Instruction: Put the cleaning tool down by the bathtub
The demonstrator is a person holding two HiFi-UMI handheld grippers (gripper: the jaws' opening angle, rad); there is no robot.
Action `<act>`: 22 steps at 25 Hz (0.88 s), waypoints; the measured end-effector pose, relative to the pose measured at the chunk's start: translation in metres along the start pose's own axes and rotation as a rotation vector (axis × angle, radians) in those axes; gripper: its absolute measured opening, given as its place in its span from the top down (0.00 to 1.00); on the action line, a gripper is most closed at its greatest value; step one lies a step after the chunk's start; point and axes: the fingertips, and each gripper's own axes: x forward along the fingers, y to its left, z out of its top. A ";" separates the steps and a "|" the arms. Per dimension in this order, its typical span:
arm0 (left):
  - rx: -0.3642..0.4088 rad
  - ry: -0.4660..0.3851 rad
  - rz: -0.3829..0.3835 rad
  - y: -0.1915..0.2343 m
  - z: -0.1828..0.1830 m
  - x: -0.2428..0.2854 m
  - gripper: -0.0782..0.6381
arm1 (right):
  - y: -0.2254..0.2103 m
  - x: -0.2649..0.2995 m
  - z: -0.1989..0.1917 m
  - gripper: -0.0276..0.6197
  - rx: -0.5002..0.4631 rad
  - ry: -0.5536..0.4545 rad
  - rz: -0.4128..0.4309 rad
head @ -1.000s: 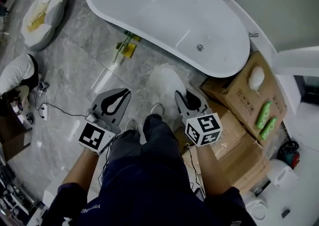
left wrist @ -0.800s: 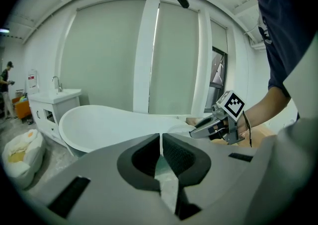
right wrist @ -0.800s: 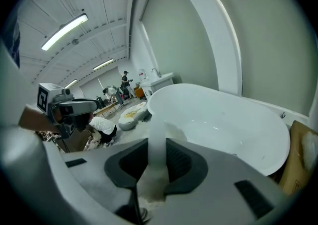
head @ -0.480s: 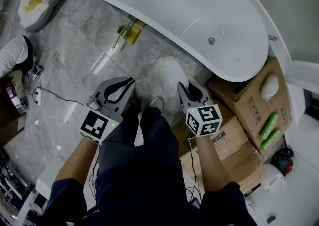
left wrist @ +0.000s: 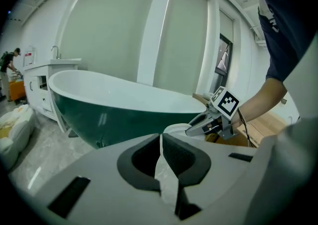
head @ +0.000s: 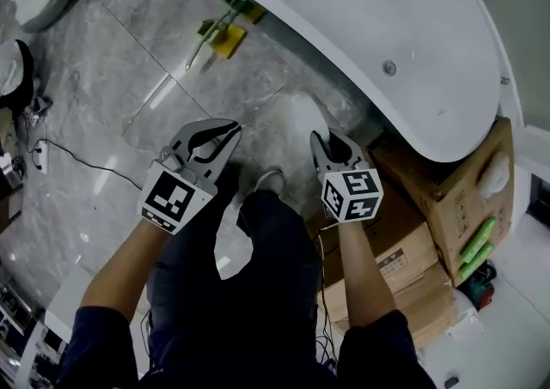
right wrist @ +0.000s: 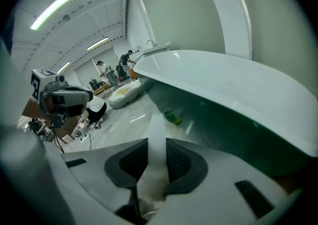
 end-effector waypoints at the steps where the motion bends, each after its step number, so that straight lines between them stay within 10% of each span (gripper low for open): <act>1: 0.004 0.005 -0.002 0.006 -0.013 0.007 0.83 | -0.004 0.014 -0.007 0.82 -0.006 0.004 -0.001; 22: 0.148 0.038 -0.066 0.117 -0.191 0.124 0.83 | -0.077 0.249 -0.140 0.82 -0.156 0.035 -0.006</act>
